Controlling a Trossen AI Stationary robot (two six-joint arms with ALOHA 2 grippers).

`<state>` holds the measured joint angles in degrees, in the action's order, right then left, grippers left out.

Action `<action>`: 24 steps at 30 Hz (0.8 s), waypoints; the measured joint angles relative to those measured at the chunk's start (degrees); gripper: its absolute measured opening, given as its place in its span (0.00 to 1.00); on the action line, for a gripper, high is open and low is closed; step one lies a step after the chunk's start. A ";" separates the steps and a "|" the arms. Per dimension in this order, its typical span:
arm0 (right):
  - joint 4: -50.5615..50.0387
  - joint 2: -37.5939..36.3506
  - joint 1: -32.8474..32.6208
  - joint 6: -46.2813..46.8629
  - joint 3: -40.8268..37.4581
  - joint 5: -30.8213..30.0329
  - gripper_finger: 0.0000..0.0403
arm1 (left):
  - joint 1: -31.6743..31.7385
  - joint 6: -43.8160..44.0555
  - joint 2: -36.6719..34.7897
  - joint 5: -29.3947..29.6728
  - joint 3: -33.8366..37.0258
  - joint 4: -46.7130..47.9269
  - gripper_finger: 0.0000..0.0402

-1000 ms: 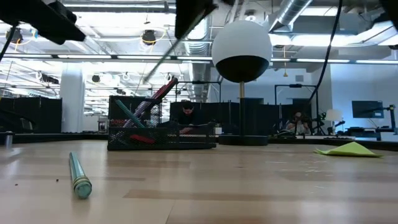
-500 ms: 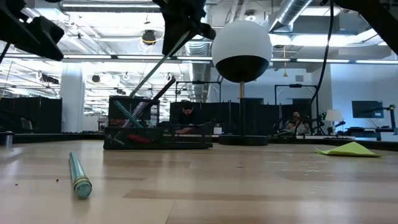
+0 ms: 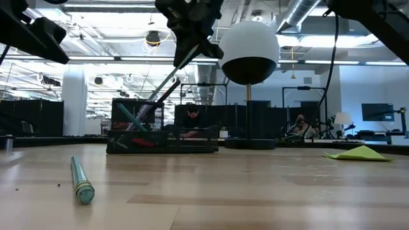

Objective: Pick and place office supplies into organizer
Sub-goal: Put the right blue pencil into the black desk organizer

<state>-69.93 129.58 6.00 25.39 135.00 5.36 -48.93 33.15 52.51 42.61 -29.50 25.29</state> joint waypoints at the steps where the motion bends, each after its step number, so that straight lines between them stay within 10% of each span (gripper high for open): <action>1: 0.02 0.00 0.54 0.02 0.00 0.69 0.05 | 0.00 0.00 0.00 0.05 0.00 -0.02 0.50; 24: 10.40 -0.51 4.29 -0.48 -0.03 0.82 0.39 | 0.00 0.41 0.00 0.06 -0.01 0.21 0.49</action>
<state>-59.53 129.06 10.28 24.91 134.97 6.18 -48.93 33.55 52.51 42.66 -29.51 25.50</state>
